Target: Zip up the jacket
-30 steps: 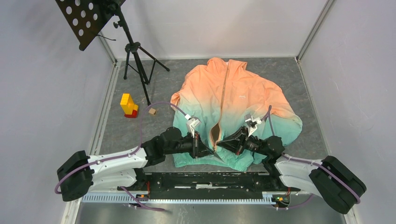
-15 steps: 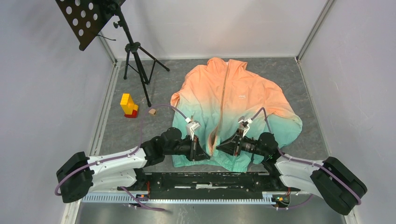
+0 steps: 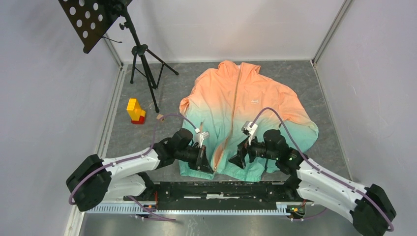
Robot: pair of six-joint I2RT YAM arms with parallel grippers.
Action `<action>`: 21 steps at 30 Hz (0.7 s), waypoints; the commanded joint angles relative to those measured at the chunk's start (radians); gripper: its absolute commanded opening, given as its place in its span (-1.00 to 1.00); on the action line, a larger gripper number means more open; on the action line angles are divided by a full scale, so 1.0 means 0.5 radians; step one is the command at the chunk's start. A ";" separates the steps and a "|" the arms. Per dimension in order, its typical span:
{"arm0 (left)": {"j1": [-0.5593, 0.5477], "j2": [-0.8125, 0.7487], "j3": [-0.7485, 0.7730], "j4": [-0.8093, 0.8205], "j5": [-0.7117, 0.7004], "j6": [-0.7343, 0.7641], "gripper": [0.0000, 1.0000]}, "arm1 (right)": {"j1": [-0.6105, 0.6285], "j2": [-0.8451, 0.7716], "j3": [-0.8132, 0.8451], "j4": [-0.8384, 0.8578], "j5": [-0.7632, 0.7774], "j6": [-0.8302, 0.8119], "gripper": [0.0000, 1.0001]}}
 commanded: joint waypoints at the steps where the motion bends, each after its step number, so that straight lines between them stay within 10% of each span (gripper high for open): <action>1: 0.054 0.064 0.110 -0.072 0.231 -0.002 -0.96 | 0.257 -0.124 0.235 -0.185 0.312 -0.333 0.96; 10: 0.104 0.070 0.134 -0.098 0.402 -0.023 -0.96 | 1.170 -0.278 -0.131 0.640 0.711 -1.514 0.96; 21: 0.112 0.091 0.130 -0.080 0.435 -0.023 -0.95 | 1.545 0.013 -0.421 1.318 0.973 -2.146 0.63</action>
